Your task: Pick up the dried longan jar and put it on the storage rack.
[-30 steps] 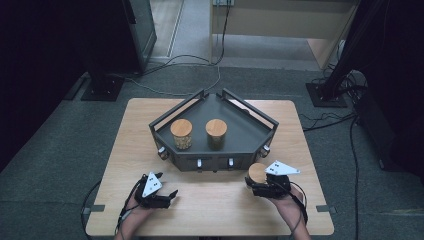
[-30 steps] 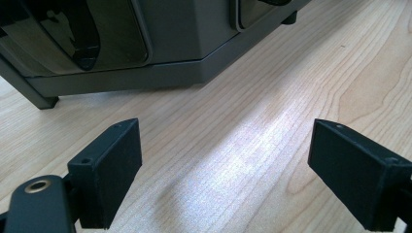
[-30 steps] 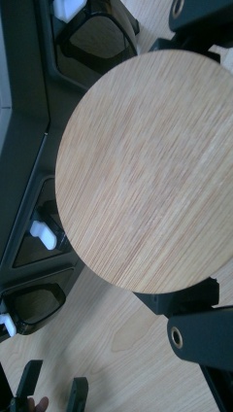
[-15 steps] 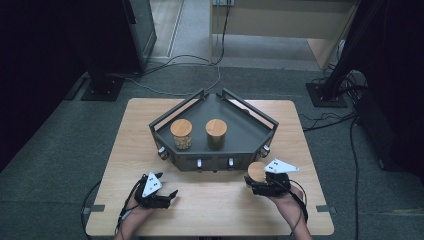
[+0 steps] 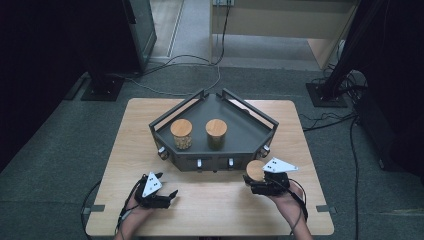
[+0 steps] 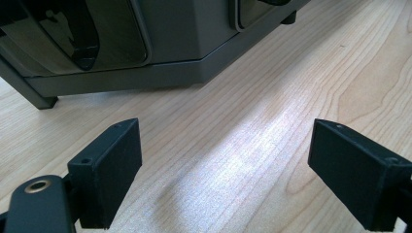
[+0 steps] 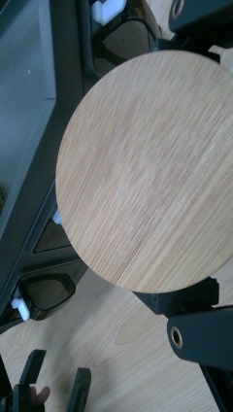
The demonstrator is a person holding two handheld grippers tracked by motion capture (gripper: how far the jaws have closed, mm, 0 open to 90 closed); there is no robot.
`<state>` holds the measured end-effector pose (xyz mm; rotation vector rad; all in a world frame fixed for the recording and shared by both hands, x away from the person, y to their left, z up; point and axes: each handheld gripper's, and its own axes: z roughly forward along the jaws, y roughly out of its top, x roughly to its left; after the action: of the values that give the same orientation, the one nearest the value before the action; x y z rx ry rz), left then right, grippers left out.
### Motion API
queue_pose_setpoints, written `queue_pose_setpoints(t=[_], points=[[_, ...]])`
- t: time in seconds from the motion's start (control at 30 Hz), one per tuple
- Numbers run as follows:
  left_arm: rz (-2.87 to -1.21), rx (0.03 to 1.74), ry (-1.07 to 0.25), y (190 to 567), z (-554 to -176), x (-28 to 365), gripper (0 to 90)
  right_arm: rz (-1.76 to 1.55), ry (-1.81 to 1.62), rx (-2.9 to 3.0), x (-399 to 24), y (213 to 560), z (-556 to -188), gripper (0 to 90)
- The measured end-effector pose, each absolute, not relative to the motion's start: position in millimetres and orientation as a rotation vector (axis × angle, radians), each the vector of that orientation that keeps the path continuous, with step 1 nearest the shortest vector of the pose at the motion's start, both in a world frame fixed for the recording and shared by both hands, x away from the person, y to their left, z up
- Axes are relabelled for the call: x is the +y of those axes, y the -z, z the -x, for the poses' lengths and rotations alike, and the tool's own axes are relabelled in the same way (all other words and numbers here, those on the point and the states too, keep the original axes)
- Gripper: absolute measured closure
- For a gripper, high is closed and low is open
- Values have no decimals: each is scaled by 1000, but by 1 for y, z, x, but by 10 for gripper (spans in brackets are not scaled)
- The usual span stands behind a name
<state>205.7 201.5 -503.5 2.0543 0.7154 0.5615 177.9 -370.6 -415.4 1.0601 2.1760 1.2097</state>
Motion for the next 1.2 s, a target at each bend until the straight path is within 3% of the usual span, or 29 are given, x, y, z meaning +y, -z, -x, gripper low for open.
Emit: queue_pose_setpoints(t=[1.2], points=[[-2050,722,-556,503,-206,202,121,-1079,-1202,2219,-365,377,-194,255]])
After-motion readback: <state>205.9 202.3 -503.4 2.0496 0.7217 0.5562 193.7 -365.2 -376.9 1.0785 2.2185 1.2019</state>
